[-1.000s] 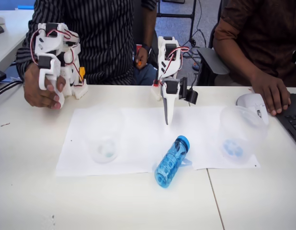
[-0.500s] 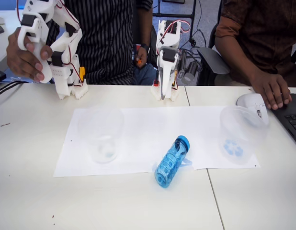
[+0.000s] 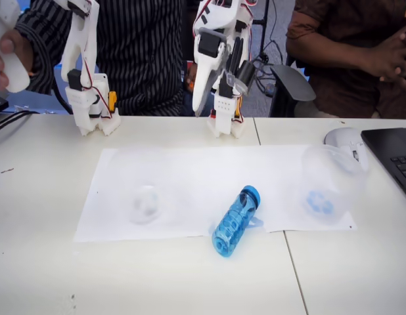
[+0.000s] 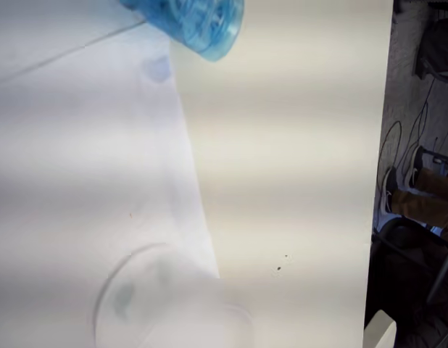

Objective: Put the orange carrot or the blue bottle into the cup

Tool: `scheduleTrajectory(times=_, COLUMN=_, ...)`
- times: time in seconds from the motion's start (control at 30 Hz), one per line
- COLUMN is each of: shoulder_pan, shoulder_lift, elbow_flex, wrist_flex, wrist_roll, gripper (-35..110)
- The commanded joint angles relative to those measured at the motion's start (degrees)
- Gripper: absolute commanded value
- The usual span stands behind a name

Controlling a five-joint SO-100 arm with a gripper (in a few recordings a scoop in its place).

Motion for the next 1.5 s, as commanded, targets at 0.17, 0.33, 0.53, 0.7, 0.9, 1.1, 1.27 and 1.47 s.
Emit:
scheduleTrajectory(times=0.17, shoulder_pan=0.9, shoulder_lift=-17.9, elbow_flex=-22.5, wrist_flex=0.5, wrist_roll=-0.1, gripper=16)
scheduleTrajectory(times=0.33, shoulder_pan=1.0, shoulder_lift=-30.1, elbow_flex=-33.0, wrist_flex=0.4, wrist_roll=-0.1, gripper=16)
scheduleTrajectory(times=0.53, shoulder_pan=-1.1, shoulder_lift=-41.8, elbow_flex=-45.2, wrist_flex=0.4, wrist_roll=-0.7, gripper=16)
scheduleTrajectory(times=0.7, shoulder_pan=-6.3, shoulder_lift=-48.0, elbow_flex=-51.8, wrist_flex=0.4, wrist_roll=-1.0, gripper=16)
scheduleTrajectory(times=0.9, shoulder_pan=-12.2, shoulder_lift=-51.5, elbow_flex=-54.0, wrist_flex=0.4, wrist_roll=-7.8, gripper=16)
scheduleTrajectory(times=1.1, shoulder_pan=-12.7, shoulder_lift=-52.5, elbow_flex=-53.9, wrist_flex=1.8, wrist_roll=-15.5, gripper=16)
scheduleTrajectory(times=1.27, shoulder_pan=-12.2, shoulder_lift=-52.1, elbow_flex=-54.4, wrist_flex=4.7, wrist_roll=-18.1, gripper=16)
scheduleTrajectory(times=1.47, shoulder_pan=-12.8, shoulder_lift=-52.5, elbow_flex=-54.1, wrist_flex=6.4, wrist_roll=-18.4, gripper=16)
